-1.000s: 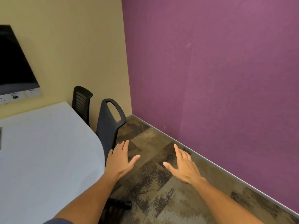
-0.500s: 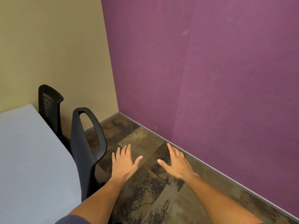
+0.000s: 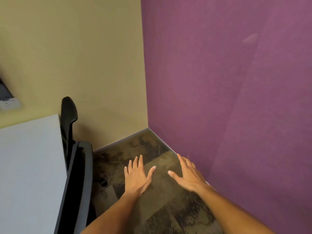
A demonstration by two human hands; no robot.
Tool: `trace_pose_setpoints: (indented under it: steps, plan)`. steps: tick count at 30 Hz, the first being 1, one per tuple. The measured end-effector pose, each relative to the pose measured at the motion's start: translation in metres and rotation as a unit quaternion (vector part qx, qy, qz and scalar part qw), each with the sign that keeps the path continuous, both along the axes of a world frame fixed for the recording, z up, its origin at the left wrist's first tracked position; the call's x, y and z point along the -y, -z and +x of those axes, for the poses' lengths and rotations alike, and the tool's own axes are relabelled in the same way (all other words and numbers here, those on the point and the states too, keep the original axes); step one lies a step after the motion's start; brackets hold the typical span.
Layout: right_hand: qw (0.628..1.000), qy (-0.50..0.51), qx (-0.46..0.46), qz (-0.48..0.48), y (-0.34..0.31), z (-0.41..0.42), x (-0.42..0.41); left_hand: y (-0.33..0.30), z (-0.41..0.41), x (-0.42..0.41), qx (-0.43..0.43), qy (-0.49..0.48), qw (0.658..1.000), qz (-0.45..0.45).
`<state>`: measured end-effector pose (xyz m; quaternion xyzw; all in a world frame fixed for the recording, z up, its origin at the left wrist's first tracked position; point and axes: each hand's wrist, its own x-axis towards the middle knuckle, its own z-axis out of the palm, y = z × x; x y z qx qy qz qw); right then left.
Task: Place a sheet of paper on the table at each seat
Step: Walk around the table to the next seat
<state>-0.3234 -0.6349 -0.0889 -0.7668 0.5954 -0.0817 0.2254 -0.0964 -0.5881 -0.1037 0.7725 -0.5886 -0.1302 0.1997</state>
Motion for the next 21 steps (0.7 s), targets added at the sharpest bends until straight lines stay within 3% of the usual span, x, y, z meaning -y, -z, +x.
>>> trace_pose_setpoints:
  steps: [11, 21]
  plan:
    - [0.989, -0.151, 0.007, 0.007, -0.022, 0.08, 0.209, -0.022, 0.052, 0.142, -0.022, -0.164, 0.986, -0.007]
    - [0.974, -0.222, 0.008, -0.04, -0.035, 0.271, 0.359, -0.04, 0.199, 0.253, 0.011, -0.247, 0.966, -0.071]
